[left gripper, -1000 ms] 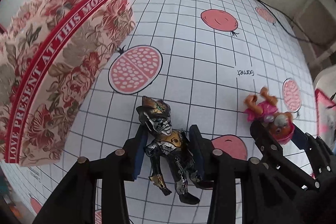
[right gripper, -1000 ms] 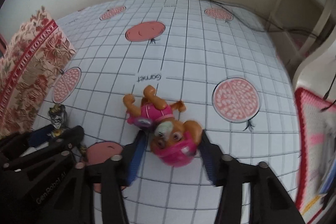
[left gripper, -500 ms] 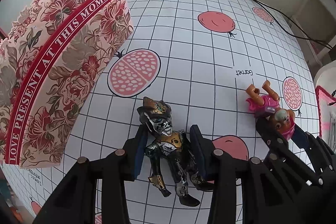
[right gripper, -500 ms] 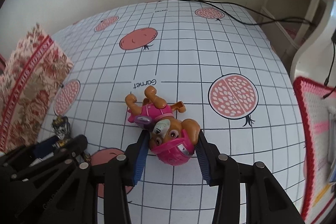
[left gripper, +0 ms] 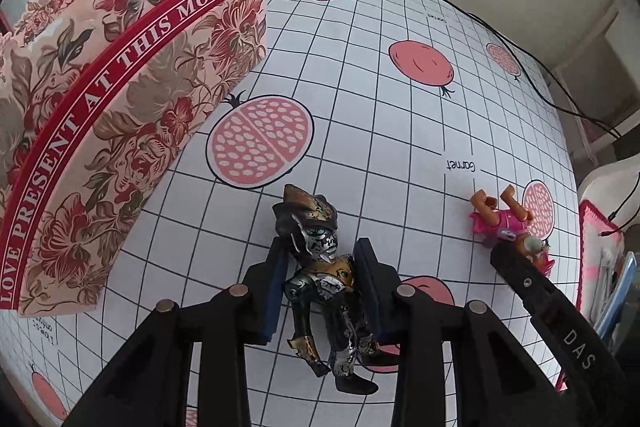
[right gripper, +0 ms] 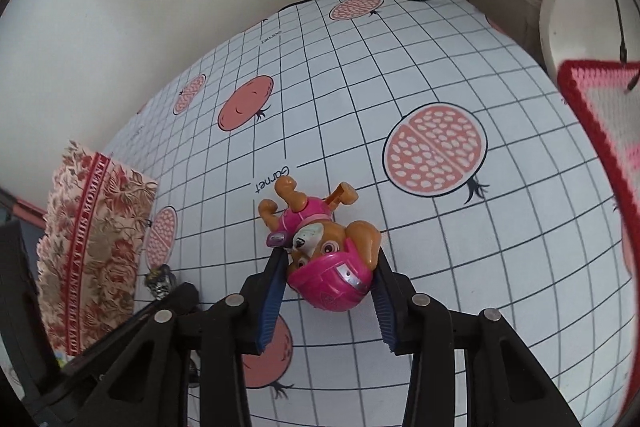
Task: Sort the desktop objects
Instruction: 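Lift and carry the robot figure and puppy figure over the pink box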
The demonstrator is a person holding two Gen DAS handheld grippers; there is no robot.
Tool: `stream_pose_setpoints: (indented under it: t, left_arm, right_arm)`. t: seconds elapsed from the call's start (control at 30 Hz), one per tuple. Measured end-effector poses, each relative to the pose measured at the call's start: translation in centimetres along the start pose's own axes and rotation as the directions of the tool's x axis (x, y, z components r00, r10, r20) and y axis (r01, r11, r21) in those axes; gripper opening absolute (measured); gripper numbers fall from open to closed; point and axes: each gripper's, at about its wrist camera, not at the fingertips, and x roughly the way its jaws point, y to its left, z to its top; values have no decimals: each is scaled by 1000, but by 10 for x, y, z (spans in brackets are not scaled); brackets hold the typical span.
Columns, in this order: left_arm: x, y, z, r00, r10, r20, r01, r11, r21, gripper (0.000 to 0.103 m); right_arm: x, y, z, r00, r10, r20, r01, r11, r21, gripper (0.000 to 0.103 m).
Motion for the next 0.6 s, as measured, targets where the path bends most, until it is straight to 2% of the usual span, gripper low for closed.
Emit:
stream_pose_setpoints:
  t: [0.13, 0.3, 0.4, 0.6]
  left_arm:
    - [-1, 2, 1, 1000, -23, -6, 23, 1000, 7, 36]
    - [4, 0, 7, 996, -84, -13, 83, 996, -42, 36]
    - [3, 1, 7, 996, -89, -10, 88, 995, -49, 36]
    - [-2, 1, 15, 993, -118, 18, 119, 990, -71, 36]
  right_arm:
    - [-2, -3, 0, 999, 47, 15, -48, 997, 65, 43]
    - [2, 4, 1, 998, 53, 25, -54, 996, 64, 43]
    - [5, 5, 1, 998, 59, 28, -61, 994, 89, 43]
    - [-13, 16, 7, 989, 102, 106, -112, 990, 87, 43]
